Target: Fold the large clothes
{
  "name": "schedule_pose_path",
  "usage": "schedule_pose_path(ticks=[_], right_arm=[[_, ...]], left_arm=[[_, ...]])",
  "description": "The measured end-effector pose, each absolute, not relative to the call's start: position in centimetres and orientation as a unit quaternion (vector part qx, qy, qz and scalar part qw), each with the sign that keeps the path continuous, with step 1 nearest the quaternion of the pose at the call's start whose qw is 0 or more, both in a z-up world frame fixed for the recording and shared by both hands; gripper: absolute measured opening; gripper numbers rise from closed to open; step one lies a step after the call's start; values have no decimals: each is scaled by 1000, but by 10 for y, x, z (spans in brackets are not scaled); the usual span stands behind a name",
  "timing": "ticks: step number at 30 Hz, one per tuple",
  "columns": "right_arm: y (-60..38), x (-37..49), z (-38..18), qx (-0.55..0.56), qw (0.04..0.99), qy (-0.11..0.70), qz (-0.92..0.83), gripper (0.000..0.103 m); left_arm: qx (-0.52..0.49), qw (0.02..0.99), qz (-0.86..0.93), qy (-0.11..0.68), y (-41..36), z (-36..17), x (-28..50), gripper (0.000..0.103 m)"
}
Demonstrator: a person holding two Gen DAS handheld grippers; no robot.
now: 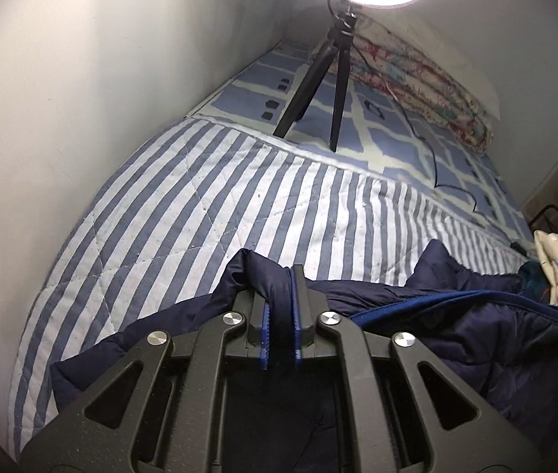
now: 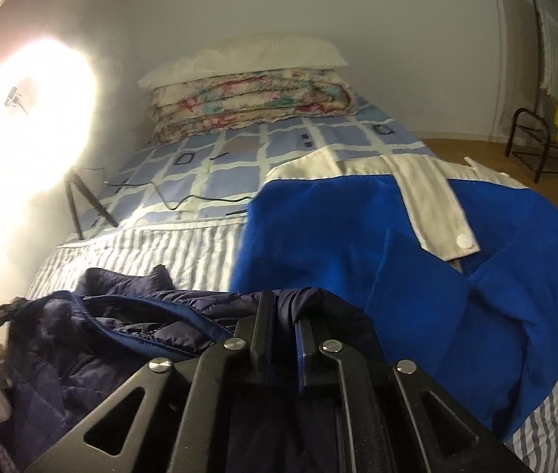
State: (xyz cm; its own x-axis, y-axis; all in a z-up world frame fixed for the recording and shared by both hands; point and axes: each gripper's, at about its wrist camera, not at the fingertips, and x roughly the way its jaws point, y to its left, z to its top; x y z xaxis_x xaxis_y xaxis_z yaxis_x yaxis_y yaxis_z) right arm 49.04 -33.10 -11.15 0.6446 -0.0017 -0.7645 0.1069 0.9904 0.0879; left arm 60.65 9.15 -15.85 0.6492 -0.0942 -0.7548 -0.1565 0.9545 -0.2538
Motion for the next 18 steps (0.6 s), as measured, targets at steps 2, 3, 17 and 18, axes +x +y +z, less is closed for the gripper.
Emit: schedule_pose_path(ticks=[2,3,17,18], right_arm=[[-334,489,-106,73,903,423,-18,20],[-336,488,-102,76,903,423,-12,24],[-314,439,-54,38,928,368,49,49],[-302,439,-59,24,926,372,65,49]], left_arm=[[-152,895,7,420,92,-155,609,13],[-155,894,0,421,92,-151,609,16],[-126,901,-29,414,79,-110,621,50],[-126,902,-30,411,78,-108,622,50]])
